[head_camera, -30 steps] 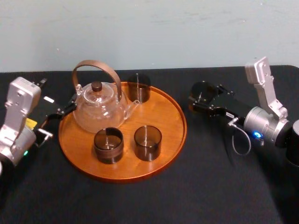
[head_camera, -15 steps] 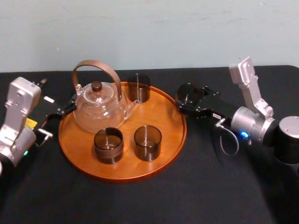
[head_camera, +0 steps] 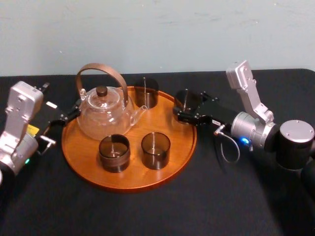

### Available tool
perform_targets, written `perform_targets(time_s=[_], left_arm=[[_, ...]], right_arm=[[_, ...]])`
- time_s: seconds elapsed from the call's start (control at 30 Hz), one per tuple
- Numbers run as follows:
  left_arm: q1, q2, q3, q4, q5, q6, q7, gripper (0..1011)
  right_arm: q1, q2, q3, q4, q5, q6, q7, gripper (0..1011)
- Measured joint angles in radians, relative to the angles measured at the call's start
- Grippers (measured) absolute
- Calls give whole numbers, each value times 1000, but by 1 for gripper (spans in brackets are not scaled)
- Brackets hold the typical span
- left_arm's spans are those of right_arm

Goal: Pick up the glass from the table and place it on the tray.

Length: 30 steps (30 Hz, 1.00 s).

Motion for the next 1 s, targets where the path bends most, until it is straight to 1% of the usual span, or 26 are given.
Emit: perform_targets(time_s=[0.6,1.0], left_arm=[[0,0,0,0,0,0,0,1002],[0,0,0,0,0,0,0,1001]], right_arm=[[44,-46,-30,76,-14,-22,16,907],[64,-68,-38,124,-21,-42,23,907]])
